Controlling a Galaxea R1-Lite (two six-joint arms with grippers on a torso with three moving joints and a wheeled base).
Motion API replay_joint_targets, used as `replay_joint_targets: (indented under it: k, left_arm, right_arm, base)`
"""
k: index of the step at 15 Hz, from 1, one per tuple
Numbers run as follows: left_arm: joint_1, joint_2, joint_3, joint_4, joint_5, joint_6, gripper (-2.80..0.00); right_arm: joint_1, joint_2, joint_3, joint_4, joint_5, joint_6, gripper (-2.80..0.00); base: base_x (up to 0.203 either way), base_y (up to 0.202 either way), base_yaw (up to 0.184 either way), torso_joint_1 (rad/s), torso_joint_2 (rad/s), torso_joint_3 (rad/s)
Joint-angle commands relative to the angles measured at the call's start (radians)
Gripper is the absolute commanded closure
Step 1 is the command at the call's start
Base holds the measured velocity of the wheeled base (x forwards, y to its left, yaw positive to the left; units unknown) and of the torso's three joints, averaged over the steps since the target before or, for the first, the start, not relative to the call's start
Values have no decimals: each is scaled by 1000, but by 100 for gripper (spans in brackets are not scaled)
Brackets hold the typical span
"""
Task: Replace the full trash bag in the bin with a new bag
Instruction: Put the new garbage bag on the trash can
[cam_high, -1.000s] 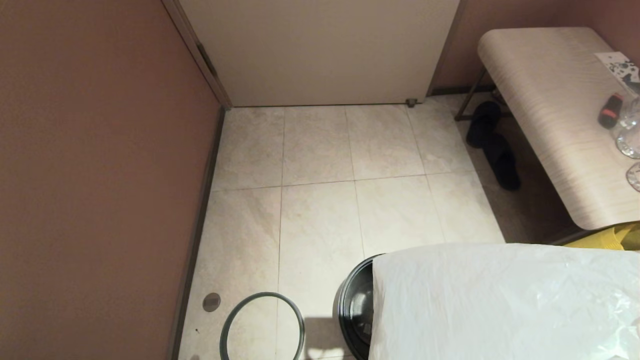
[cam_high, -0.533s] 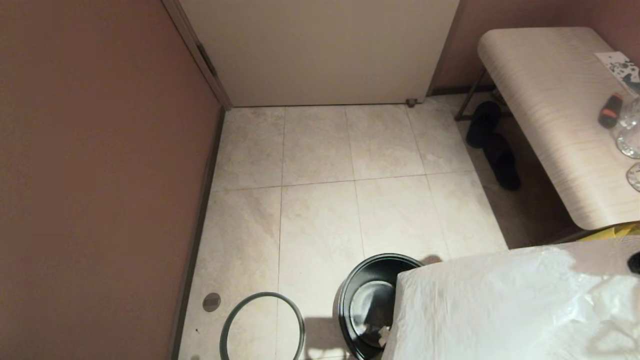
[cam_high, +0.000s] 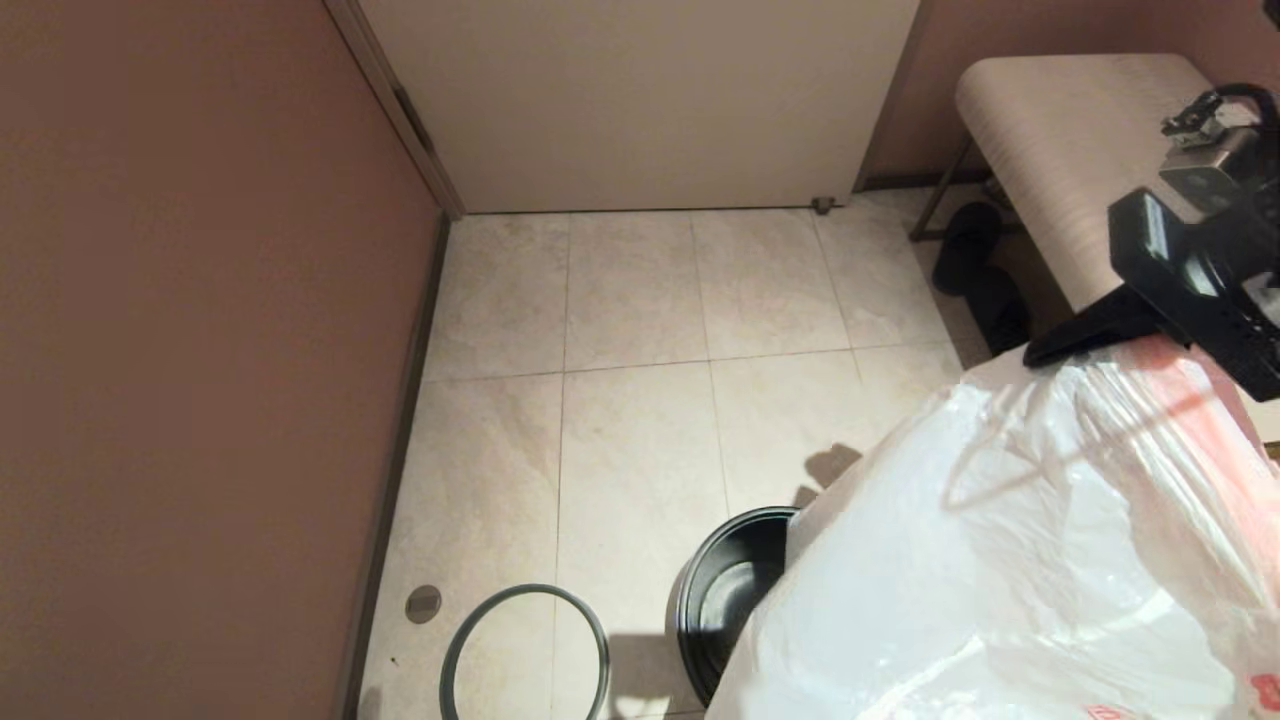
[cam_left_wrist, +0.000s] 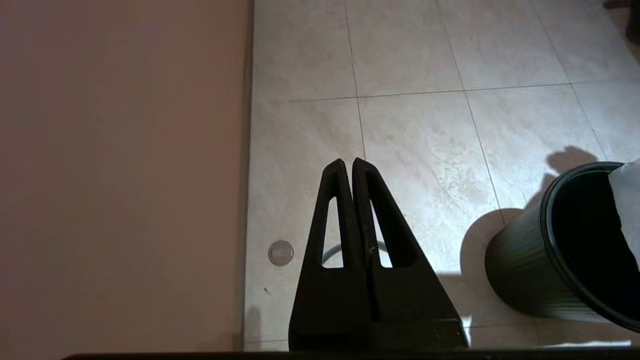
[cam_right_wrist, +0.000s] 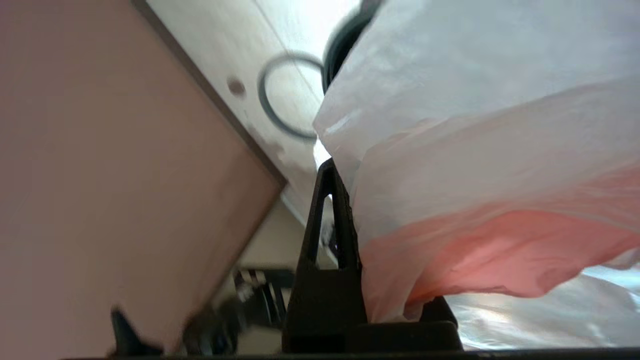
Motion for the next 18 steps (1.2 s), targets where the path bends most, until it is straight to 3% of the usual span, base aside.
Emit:
replay_joint_targets:
  k: [1, 2, 4, 6, 9, 12, 15, 18]
  left_arm:
    - [0, 111, -55, 0, 2, 12, 0]
    - [0, 159, -71, -3, 2, 38, 0]
    - [-2, 250, -91, -6, -1, 174, 0]
    - [-2, 355, -112, -42, -18, 234, 0]
    - [-6, 552, -152, -170, -86, 256, 0]
    - [-58, 676, -156, -215, -156, 260, 0]
    - [-121, 764, -171, -226, -179, 241, 0]
    - [-178, 853, -192, -284, -187, 224, 0]
  right_arm:
    - [-66, 37, -1, -101, 1, -7, 0]
    - [-75, 40, -1, -138, 2, -12, 0]
    - [-87, 52, -1, -204, 1, -23, 0]
    - [-89, 66, -1, -261, -13, -32, 0]
    - [-81, 94, 5, -263, -55, -39, 0]
    - [-59, 104, 4, -304, -71, -51, 0]
    - [12, 133, 5, -306, -182, -51, 0]
    - [84, 137, 4, -307, -196, -48, 0]
  base:
    - [0, 0, 0, 0, 0, 0]
    - [0, 0, 0, 0, 0, 0]
    - [0, 0, 0, 0, 0, 0]
    - [0, 0, 0, 0, 0, 0]
    - [0, 0, 0, 0, 0, 0]
    - [0, 0, 0, 0, 0, 0]
    - [0, 0, 0, 0, 0, 0]
    - [0, 0, 0, 0, 0, 0]
